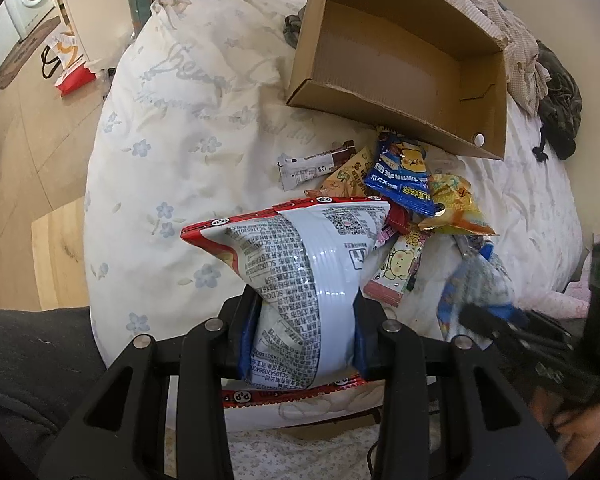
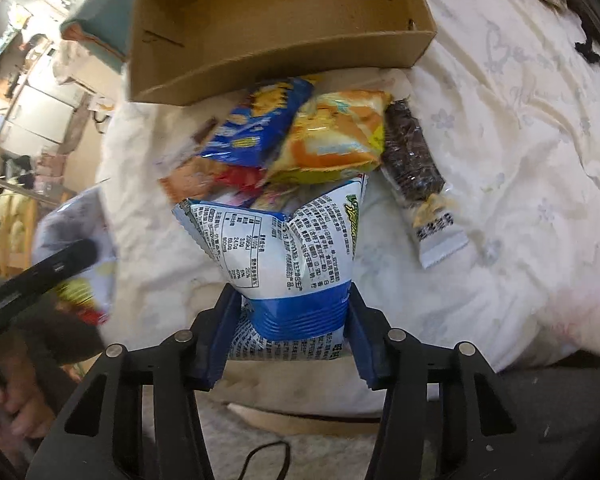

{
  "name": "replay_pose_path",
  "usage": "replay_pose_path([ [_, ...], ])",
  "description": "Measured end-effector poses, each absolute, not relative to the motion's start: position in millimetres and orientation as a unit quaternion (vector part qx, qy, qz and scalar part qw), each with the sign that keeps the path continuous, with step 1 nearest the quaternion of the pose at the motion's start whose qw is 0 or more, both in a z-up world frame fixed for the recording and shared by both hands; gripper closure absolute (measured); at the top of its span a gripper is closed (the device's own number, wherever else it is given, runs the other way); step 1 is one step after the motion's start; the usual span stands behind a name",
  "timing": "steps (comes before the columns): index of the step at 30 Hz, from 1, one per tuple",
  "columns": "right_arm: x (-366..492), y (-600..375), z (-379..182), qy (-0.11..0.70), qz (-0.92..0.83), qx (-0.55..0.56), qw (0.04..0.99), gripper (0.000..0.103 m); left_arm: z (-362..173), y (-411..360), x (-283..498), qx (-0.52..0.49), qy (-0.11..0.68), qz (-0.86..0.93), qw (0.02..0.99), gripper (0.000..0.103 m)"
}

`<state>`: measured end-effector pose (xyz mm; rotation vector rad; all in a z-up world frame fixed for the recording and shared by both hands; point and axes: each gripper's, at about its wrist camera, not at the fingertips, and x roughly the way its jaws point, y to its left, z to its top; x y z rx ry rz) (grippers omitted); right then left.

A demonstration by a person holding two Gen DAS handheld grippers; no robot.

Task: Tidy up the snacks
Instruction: 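Carry both chip bags into the cardboard box and open both tools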

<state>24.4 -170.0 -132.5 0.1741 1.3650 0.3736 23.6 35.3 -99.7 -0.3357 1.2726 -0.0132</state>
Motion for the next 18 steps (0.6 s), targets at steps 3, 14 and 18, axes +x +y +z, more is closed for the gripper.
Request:
replay_pose_path([
  [3, 23.0, -171.6, -115.4, 0.615, 0.202, 0.114, 0.754, 0.050, -96.8, 34.1, 23.8, -0.151, 0.586, -0.001, 0.796, 0.070],
  [14, 32.0, -195.0, -35.4, 0.469, 0.246, 0.147, 0.836, 0.050, -51.5, 39.9, 30.0, -0.141, 0.522, 0.021, 0.841, 0.070],
  [18, 49.5, -206.1, -13.7, 0.439, 0.244, 0.154, 0.851, 0.050, -21.2, 38.9, 46.0, -0.134, 0.490, 0.016, 0.861, 0.070],
])
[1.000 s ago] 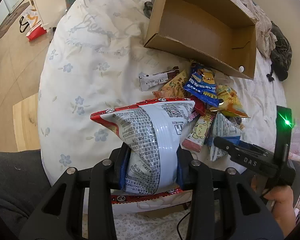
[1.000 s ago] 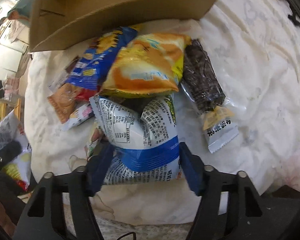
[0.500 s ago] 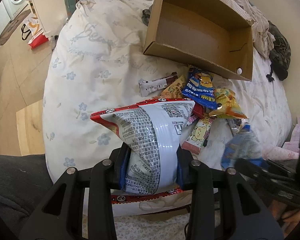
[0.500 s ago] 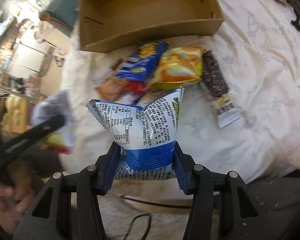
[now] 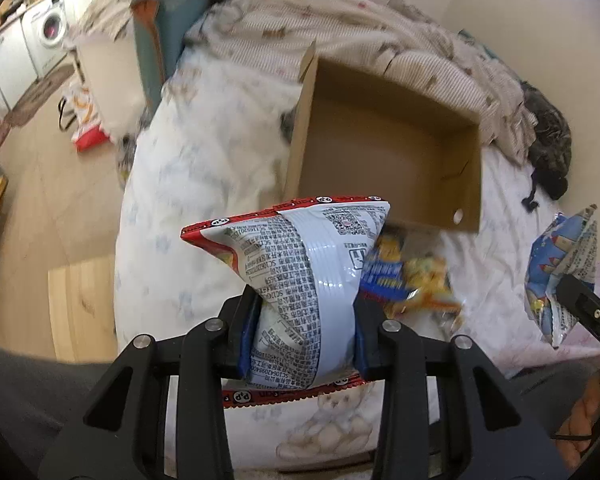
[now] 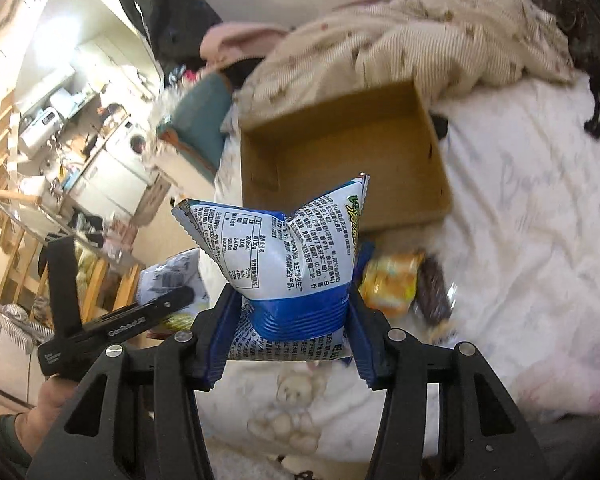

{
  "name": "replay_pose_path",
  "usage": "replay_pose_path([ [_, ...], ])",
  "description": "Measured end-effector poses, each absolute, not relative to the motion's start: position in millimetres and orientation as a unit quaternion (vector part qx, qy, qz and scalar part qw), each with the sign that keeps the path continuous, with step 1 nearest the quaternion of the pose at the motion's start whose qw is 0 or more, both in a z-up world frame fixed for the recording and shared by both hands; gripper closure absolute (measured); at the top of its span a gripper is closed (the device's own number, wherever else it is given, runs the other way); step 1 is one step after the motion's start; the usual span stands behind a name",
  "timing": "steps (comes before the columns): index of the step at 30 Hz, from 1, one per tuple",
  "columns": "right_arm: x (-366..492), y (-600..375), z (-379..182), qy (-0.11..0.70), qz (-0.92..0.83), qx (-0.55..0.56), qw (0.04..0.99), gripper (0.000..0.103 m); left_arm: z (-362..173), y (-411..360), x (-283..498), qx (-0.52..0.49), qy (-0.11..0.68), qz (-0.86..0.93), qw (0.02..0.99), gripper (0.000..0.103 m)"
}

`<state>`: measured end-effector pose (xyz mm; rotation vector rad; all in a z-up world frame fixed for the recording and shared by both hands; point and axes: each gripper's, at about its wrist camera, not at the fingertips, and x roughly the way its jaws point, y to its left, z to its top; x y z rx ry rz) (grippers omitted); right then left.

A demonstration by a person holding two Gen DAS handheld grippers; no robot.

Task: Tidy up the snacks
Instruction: 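Carry both chip bags into the cardboard box and open both tools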

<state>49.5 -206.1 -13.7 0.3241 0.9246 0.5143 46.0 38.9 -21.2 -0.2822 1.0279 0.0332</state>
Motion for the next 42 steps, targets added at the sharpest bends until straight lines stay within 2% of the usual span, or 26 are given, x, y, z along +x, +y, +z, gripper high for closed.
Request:
replay_pose_path([
  [7, 74.8, -221.5, 6.7, 0.409, 0.239, 0.159, 0.866, 0.050, 6.4, 31.9, 87.9, -0.108, 0.468, 0.008, 0.877, 0.070],
  [15, 126.4, -222.7, 1.5, 0.405, 0.228, 0.166, 0.870, 0.050, 7.7, 12.1, 134.4, -0.076, 0.455, -0.003, 0.887, 0.070],
  [20, 158.4, -219.7, -18.5, 0.414, 0.213, 0.167, 0.869, 0.050, -1.6, 0.3, 165.0, -0.056, 0.447, -0.004, 0.893, 0.070],
  [30, 188.9, -219.0, -66.8, 0.453, 0.176, 0.154, 0.860, 0.049, -57.6, -7.0, 191.8, -0.053, 0.461, 0.001, 0.886, 0.070],
  [42, 200.8, -218.0, -90.1, 0.485, 0.148, 0.134, 0.851, 0.046, -65.4, -11.7, 195.8, -0.038, 0.456, -0.003, 0.889, 0.069],
])
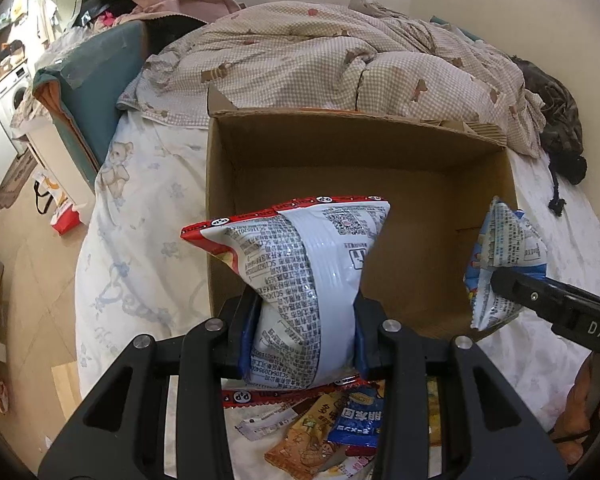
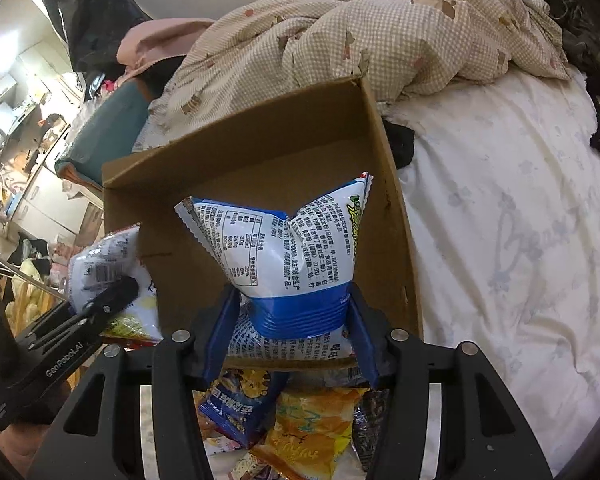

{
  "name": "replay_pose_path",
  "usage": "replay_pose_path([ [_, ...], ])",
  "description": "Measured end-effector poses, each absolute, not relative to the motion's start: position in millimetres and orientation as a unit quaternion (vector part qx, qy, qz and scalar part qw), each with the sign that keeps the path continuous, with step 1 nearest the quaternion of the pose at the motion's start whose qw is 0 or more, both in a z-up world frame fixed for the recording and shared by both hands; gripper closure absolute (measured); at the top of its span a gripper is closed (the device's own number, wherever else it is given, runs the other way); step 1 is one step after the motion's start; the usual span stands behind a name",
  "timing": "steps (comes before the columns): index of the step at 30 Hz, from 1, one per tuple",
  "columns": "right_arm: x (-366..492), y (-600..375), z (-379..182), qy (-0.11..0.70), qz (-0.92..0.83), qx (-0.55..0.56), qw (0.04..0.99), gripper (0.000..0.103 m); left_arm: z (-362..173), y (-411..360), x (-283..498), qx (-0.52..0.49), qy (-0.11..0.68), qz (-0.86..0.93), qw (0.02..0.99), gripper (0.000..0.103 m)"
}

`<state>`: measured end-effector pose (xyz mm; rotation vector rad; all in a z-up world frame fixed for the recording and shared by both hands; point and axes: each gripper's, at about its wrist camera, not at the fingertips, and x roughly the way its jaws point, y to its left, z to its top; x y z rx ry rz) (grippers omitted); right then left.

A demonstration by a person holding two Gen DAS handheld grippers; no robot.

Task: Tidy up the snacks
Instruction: 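Carry both chip bags into the cardboard box and open both tools, then move the left tool back to the pile and grasp the orange peanut packet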

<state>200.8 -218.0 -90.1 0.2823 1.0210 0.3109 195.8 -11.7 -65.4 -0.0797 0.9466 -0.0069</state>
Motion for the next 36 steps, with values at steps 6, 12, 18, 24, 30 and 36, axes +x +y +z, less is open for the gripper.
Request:
replay_pose_path([
  [6, 201.4, -217.7, -88.9, 0.486, 0.152, 0.141, 0.849, 0.046, -65.3, -11.0, 196.2, -0.041, 0.455, -0.005, 0.890, 0.068],
  [12, 202.3, -218.3, -88.3, 0.488, 0.152, 0.154, 0.846, 0.029, -63.0, -12.9, 195.5, -0.040, 0.458, -0.013, 0.888, 0.042],
  [18, 201.0, -222.8, -82.8, 0.478, 0.151, 0.157, 0.851, 0.028, -53.2, -15.5, 187.1, -0.031, 0.434, -0.012, 0.900, 0.011],
  [24, 197.2, -226.1, -73.9, 0.466, 0.154, 0.169, 0.855, 0.028, -49.8, -10.9, 180.8, -0.036, 0.427, -0.012, 0.904, 0.011],
  [30, 182.7, -225.0, -55.5, 0.436, 0.161, 0.170, 0.869, 0.023, -36.8, -3.8, 166.2, -0.046, 0.410, -0.018, 0.911, 0.011],
  [36, 154.2, -228.5, -32.8, 0.404, 0.162, 0.154, 0.887, 0.013, -22.2, 4.0, 148.6, -0.052, 0.402, -0.023, 0.914, 0.011],
])
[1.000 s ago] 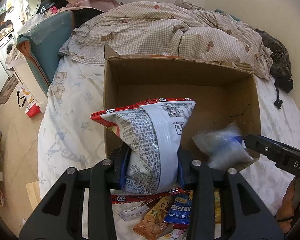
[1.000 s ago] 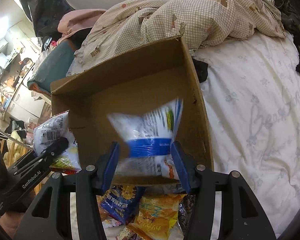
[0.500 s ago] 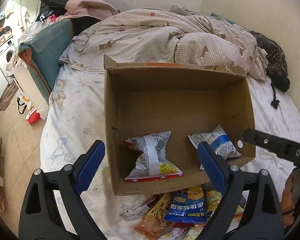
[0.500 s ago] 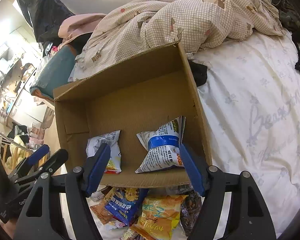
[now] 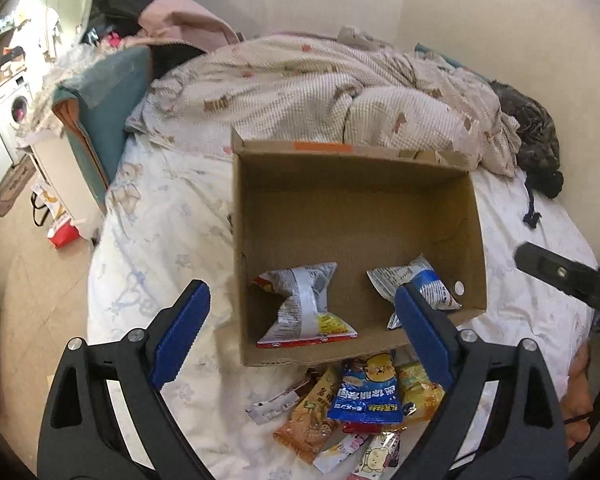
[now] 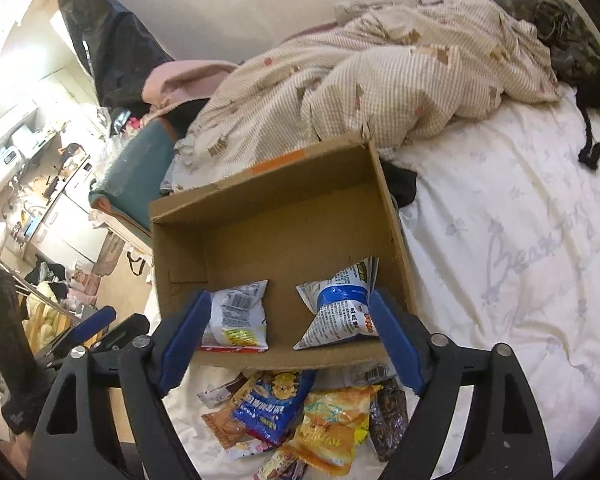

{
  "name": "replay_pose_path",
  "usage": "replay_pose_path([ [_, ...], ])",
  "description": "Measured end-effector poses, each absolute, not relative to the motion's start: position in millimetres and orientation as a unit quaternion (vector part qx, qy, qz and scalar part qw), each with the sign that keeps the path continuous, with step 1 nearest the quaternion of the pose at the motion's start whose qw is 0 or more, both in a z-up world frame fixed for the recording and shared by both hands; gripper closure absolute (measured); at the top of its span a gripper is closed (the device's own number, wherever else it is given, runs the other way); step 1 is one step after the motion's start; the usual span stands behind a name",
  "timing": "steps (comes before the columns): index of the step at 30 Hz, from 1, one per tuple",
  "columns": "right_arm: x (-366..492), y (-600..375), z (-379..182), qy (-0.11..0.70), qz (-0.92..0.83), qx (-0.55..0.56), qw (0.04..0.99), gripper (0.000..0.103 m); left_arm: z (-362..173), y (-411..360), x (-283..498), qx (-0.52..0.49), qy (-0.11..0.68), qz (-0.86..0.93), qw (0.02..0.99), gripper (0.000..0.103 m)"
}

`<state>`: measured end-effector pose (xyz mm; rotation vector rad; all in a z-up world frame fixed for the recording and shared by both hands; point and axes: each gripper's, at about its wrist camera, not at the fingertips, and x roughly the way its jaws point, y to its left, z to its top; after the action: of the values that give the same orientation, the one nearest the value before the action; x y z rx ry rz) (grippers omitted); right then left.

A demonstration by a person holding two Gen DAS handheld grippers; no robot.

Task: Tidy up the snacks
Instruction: 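Move the left tool back to the pile and grasp the orange peanut packet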

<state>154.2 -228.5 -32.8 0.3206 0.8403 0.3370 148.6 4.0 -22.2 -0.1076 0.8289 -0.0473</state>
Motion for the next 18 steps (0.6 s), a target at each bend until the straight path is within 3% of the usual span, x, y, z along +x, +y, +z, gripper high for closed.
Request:
replay_pose_path([
  [4, 133.4, -232.5, -23.1, 0.377, 0.147, 0.132, 0.905, 0.000, -13.1, 9.5, 137.3, -0.051, 0.393, -0.021, 0.918, 0.011],
  [10, 99.8, -244.3, -20.3, 0.351, 0.118, 0.130, 0.920, 0.000, -7.6, 22.8, 111.5, -0.062, 0.393, -0.007, 0.917, 0.011],
  [14, 87.2, -251.0, -24.6, 0.363, 0.112, 0.147, 0.913, 0.000, -2.8, 32.8, 94.2, -0.069, 0.384, 0.006, 0.921, 0.003],
  [18, 79.1, -255.2, -27.8, 0.372, 0.112, 0.159, 0.908, 0.000, -5.0, 42.6, 80.8, -0.084, 0.390, 0.014, 0.917, 0.002],
])
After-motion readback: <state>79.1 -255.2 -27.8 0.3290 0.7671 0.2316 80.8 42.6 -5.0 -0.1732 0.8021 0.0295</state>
